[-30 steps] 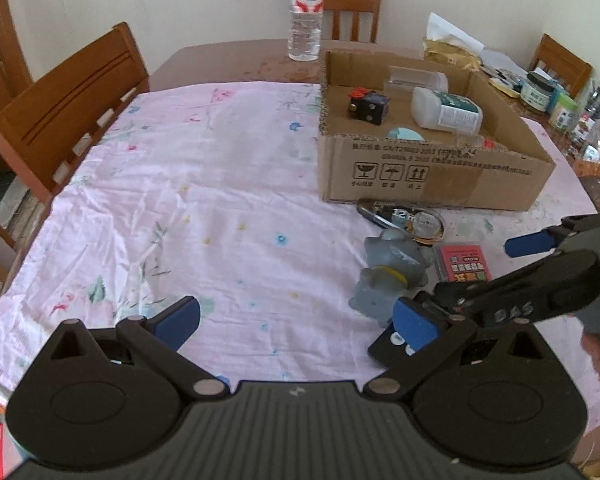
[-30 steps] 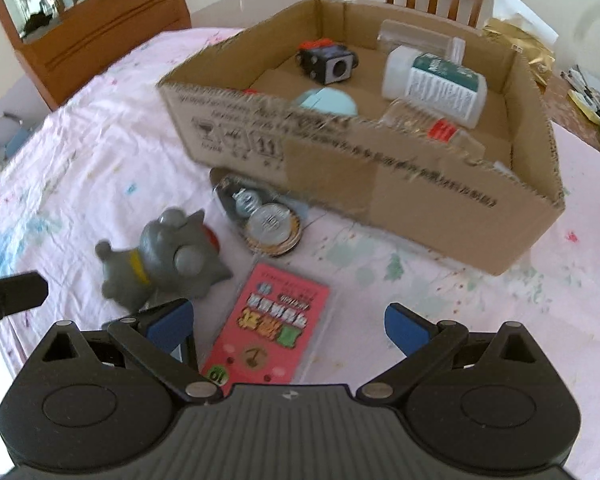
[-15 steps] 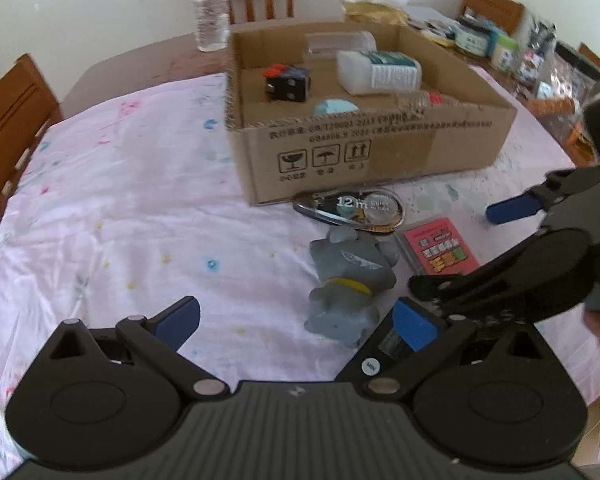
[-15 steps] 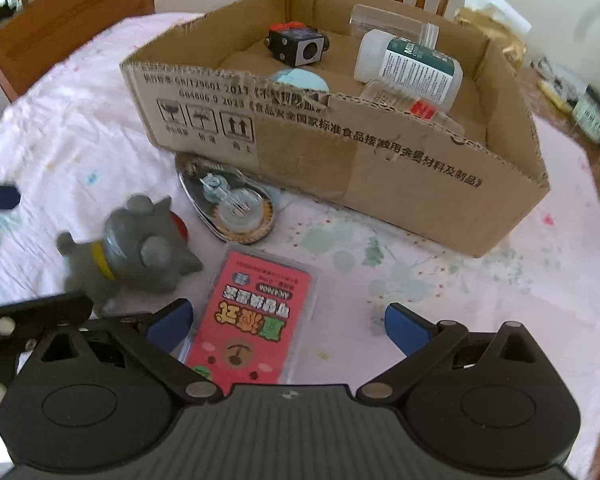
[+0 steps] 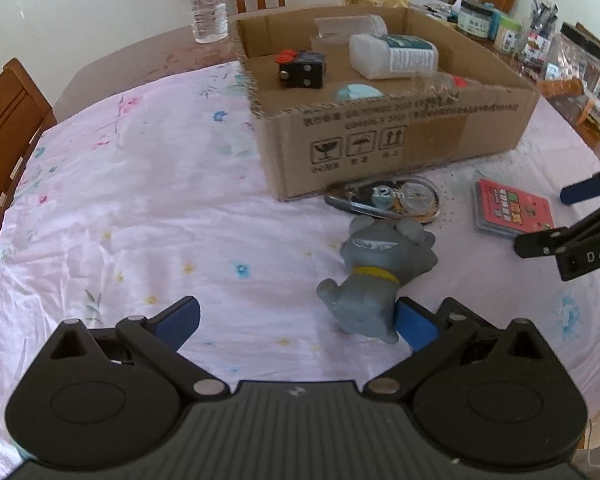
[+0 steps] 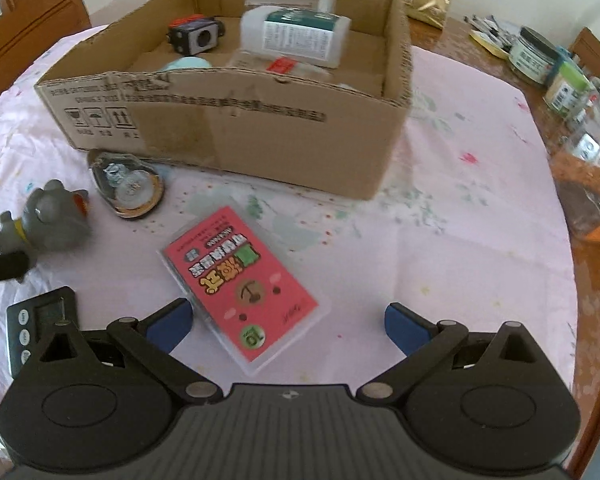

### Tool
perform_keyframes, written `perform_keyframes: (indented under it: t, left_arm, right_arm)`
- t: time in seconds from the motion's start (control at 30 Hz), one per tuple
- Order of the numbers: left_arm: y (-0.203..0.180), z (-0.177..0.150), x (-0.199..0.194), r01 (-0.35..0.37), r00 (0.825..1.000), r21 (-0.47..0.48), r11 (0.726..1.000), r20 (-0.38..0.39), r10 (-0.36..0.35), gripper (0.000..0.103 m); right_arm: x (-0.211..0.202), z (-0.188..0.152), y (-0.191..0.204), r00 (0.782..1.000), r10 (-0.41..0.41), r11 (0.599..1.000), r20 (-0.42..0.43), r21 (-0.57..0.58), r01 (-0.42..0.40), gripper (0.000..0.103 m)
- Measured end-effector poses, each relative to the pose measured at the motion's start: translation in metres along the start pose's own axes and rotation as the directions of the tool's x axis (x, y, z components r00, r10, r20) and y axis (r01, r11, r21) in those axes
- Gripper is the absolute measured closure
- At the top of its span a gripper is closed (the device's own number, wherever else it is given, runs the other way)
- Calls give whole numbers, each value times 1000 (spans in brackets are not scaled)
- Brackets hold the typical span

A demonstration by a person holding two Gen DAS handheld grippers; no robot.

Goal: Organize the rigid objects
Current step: 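Close the left tool on the grey elephant toy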

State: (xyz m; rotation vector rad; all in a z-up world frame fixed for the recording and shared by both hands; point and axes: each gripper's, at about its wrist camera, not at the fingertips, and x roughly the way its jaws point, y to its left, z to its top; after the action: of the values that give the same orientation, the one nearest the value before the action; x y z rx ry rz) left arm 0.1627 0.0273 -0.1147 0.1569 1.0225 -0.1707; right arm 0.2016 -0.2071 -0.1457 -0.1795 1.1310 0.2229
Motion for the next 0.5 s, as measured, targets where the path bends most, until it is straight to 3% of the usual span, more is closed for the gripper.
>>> perform_keyframes:
  t: [0.3, 0.5]
  left_arm:
    - [-2, -3, 1, 9, 999, 36, 999, -39, -8, 1]
    - [-9, -6, 11, -29, 998, 33, 999, -55, 30, 1]
  right_arm:
    - [-1, -6, -8, 999, -9, 1000, 33, 19, 8, 0]
    - [-3, -9, -8, 998, -11, 1000, 59, 20, 9, 0]
